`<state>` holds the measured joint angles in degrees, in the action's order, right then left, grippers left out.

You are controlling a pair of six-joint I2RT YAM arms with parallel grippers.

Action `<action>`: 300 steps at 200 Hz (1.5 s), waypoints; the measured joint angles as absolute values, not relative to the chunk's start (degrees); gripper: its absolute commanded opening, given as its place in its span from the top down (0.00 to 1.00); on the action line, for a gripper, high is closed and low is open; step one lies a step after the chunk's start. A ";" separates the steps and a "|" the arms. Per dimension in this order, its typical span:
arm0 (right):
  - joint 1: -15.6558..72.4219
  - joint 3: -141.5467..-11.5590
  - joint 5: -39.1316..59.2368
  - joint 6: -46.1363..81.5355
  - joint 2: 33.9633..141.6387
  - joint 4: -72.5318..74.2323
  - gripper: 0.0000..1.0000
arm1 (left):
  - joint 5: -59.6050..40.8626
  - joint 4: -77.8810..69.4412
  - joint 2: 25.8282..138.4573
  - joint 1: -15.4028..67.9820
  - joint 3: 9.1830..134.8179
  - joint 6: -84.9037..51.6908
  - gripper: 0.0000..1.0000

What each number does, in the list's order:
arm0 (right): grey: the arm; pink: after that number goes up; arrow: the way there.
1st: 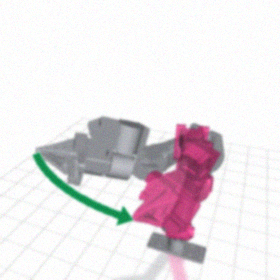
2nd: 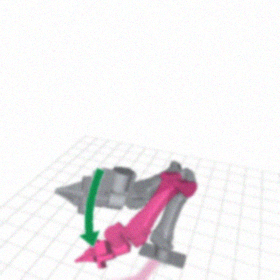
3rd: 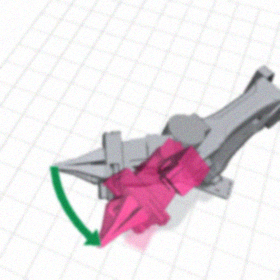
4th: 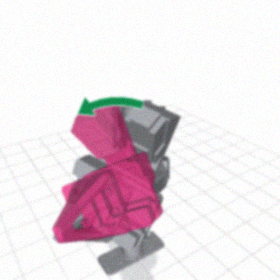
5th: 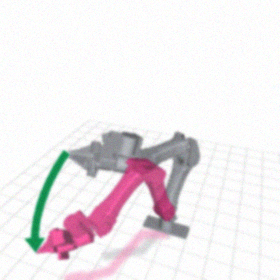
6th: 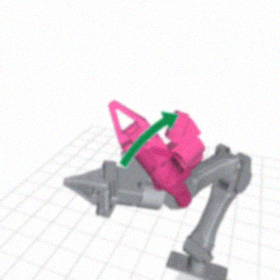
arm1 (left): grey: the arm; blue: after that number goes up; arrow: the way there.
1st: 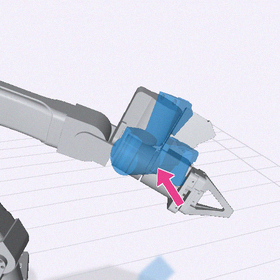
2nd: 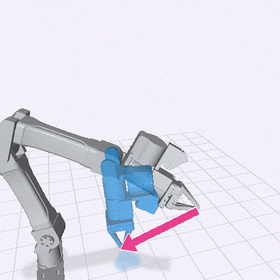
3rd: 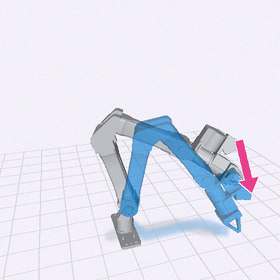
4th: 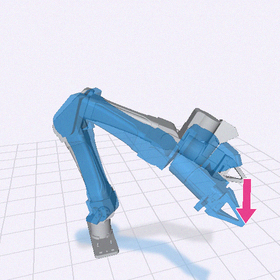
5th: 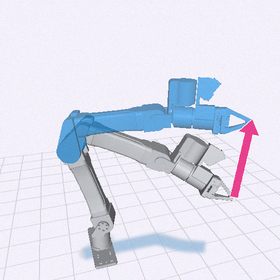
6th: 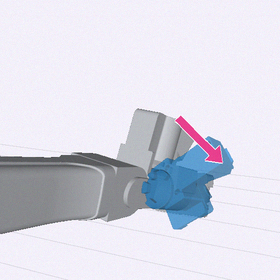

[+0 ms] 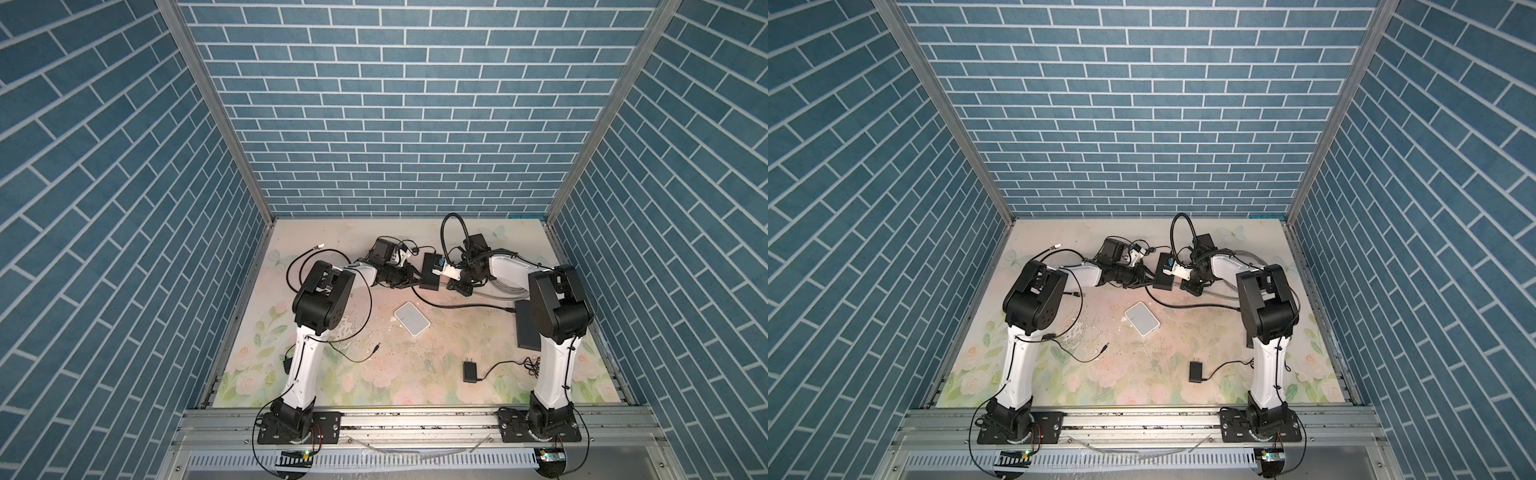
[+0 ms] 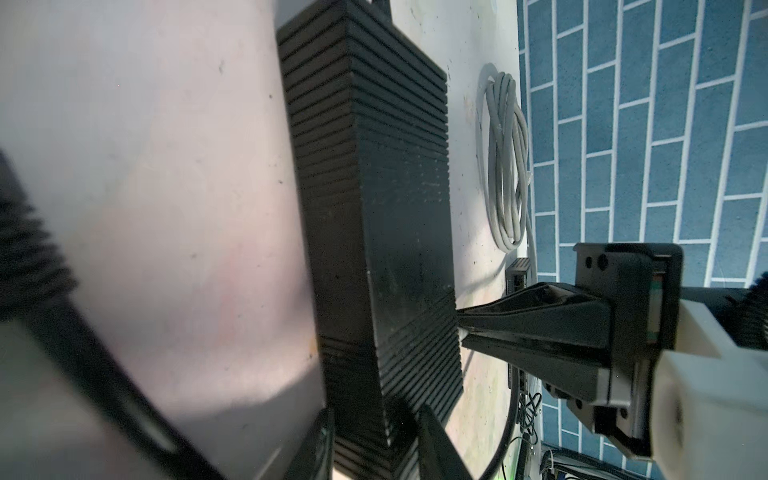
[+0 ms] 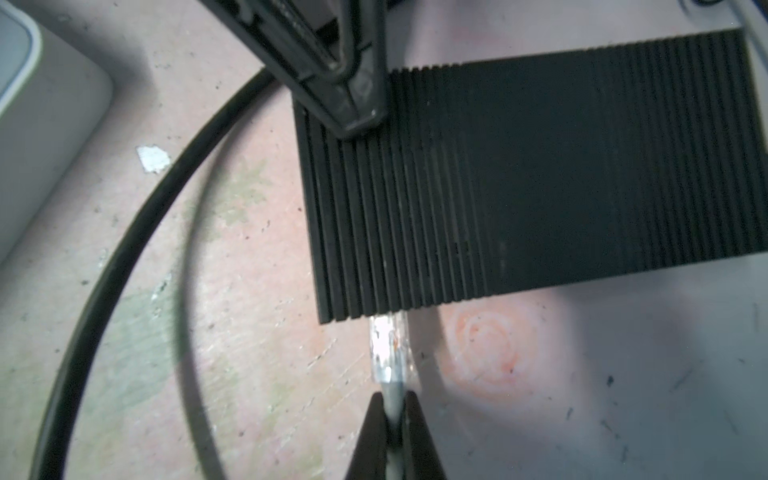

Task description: Insert the plug into the switch port

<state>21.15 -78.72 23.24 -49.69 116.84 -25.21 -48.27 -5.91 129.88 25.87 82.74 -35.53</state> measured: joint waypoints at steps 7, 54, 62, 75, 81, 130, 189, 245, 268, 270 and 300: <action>21.02 -78.72 23.38 -49.34 117.03 -25.02 0.95 | -48.27 -6.22 129.86 25.87 82.54 -35.59 0.66; 20.71 -78.70 24.23 -47.27 117.27 -23.97 0.95 | -48.05 -6.81 129.75 25.85 82.24 -35.64 0.67; 20.62 -78.70 24.23 -46.72 117.30 -23.53 0.95 | -47.99 -6.83 129.75 25.82 82.24 -35.70 0.67; 20.53 -78.70 24.23 -46.19 117.36 -22.63 0.95 | -47.92 -7.14 129.69 25.78 82.11 -35.92 0.67; 20.51 -78.70 24.40 -45.52 117.38 -22.00 0.95 | -48.18 -7.33 129.64 25.78 81.95 -36.29 0.67; 20.97 -79.05 31.35 -43.83 117.40 -12.69 0.95 | -52.23 -4.75 129.73 28.05 81.73 -36.84 0.67; 22.79 -79.37 34.20 -48.58 117.45 -16.58 0.95 | -53.60 -0.32 129.03 28.32 82.17 -33.30 0.66; 23.59 -79.40 35.38 -49.28 117.71 -20.32 0.95 | -48.64 4.91 120.55 24.53 81.91 -28.56 0.64; 22.52 -79.33 35.59 -46.94 117.62 -17.21 0.95 | -42.57 7.01 116.68 24.29 80.58 -27.83 0.63; 22.44 -79.33 35.64 -46.54 117.58 -16.82 0.95 | -42.02 7.11 116.44 24.29 80.44 -27.81 0.63; 21.04 -79.40 34.15 -42.09 117.25 -11.35 0.95 | -36.58 7.35 115.74 24.34 79.75 -28.62 0.65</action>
<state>21.04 -79.40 34.15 -42.09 117.25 -11.35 -36.58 7.35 115.74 24.34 79.75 -28.62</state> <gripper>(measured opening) 0.077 0.352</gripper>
